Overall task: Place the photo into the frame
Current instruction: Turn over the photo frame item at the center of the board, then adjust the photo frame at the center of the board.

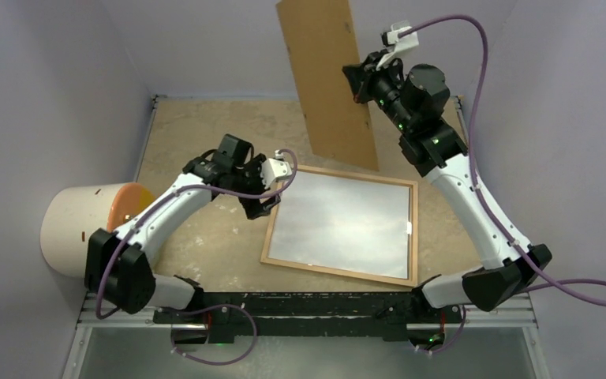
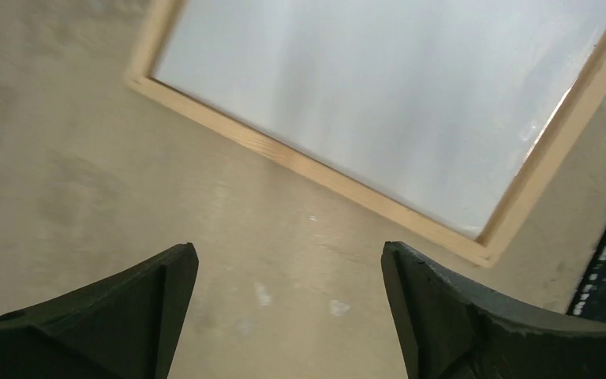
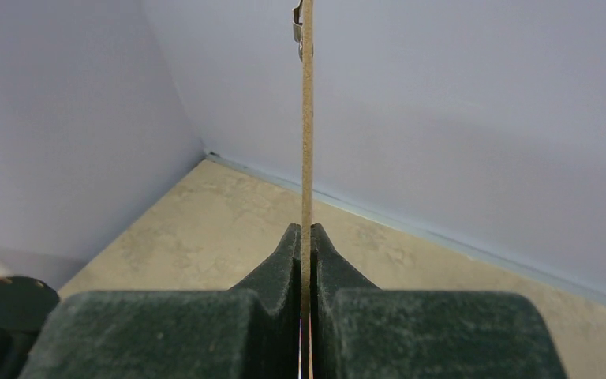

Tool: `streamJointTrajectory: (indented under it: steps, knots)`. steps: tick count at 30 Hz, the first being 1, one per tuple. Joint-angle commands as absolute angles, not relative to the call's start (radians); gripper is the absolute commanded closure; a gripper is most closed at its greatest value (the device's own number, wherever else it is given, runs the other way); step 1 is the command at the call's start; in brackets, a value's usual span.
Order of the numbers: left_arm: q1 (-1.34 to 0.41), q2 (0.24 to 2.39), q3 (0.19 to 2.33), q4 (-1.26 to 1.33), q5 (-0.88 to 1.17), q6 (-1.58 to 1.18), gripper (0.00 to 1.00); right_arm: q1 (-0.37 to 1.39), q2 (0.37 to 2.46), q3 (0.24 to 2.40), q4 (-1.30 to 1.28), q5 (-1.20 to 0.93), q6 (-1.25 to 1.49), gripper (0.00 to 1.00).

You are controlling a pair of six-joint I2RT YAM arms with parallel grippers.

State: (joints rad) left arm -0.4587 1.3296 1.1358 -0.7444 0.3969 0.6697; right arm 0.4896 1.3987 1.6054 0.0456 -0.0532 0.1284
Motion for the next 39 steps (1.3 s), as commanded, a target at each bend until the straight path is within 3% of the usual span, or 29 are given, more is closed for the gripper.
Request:
streamJointTrajectory:
  steps: [1, 10, 14, 21, 30, 35, 39]
  knots:
    - [-0.458, 1.409, 1.085, -0.582, 0.466, 0.382, 0.1, 0.457, 1.338, 1.672, -0.074, 0.087, 0.21, 1.0]
    - [-0.459, 1.638, 1.008, -0.406, 0.417, 0.161, 0.3, 0.437, 1.229, 1.557, -0.113, 0.107, 0.235, 1.0]
    - [-0.459, 1.729, 1.007, -0.388, 0.394, 0.139, 0.36, 0.436, 1.209, 1.523, -0.124, 0.098, 0.246, 1.0]
    - [-0.456, 1.785, 1.017, -0.362, 0.382, 0.151, 0.56, 0.434, 1.199, 1.486, -0.137, 0.073, 0.248, 1.0]
    - [-0.393, 1.813, 1.1, -0.353, 0.313, 0.29, 0.67, 0.432, 1.188, 1.462, -0.158, 0.04, 0.259, 1.0]
    - [-0.354, 1.898, 1.24, -0.379, 0.269, 0.428, 0.79, 0.427, 1.19, 1.463, -0.172, 0.007, 0.287, 1.0]
    - [-0.344, 1.973, 1.338, -0.358, 0.215, 0.58, 0.83, 0.421, 1.205, 1.493, -0.234, 0.002, 0.317, 1.0]
